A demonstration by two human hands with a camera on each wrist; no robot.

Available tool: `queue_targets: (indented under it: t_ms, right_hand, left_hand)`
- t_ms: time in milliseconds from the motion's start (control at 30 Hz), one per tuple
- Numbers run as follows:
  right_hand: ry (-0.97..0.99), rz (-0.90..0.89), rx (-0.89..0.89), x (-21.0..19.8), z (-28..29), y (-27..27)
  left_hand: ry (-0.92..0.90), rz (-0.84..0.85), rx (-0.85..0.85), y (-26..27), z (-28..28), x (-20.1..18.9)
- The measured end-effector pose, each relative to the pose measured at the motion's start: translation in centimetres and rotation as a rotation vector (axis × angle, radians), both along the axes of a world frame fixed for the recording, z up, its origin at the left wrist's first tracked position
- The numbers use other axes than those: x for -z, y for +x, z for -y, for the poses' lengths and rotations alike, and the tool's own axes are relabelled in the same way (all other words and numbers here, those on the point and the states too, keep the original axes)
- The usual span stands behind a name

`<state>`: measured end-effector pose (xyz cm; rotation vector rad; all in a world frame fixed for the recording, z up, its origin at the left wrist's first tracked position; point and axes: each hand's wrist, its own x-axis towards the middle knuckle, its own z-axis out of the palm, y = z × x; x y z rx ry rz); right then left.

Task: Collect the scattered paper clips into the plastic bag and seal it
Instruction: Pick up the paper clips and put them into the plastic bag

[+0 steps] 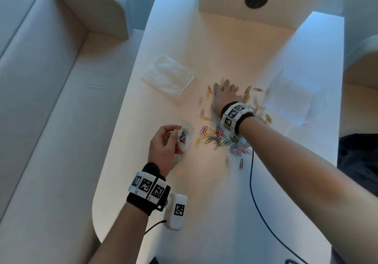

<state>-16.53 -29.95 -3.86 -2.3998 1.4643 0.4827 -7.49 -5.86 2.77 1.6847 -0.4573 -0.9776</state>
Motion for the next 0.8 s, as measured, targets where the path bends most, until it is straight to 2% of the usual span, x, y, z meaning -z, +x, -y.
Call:
queue_targets:
  t_ms: [167,267,333,433,533,633,700,800]
  right_hand:
    - [-0.238,0.074,-0.233,-0.7,-1.4,-1.8]
    - [-0.175,0.192,-0.178,-1.7,-0.7,-3.1]
    - [-0.071,0.292,0.012,-2.6,-0.3,-4.3]
    - [0.108,0.561,0.540,-3.8,-0.5,-6.8]
    - [0.552,0.833,0.923,-4.8,-1.9,-8.8]
    - [0.918,1.153,1.146,-6.6,-4.6,-9.8]
    - [1.098,1.290,1.232,-8.0,-7.0,-10.1]
    - [1.274,1.322,1.139,-9.9,-10.8,-9.3]
  left_hand:
    - [0.031,0.006,0.025,-1.1,-0.7,-0.2]
    - [0.043,-0.008,0.054,-2.2,-1.3,0.1]
    - [0.056,-0.019,0.069,-2.7,-1.5,0.3]
    - [0.053,-0.041,0.082,-3.2,-1.3,0.3]
    - [0.052,-0.040,0.086,-3.5,-0.8,0.5]
    - [0.069,-0.032,0.089,-3.7,-0.5,0.8]
    - [0.088,-0.027,0.101,-4.1,-0.1,0.9]
    - [0.097,-0.021,0.109,-4.7,0.2,0.9]
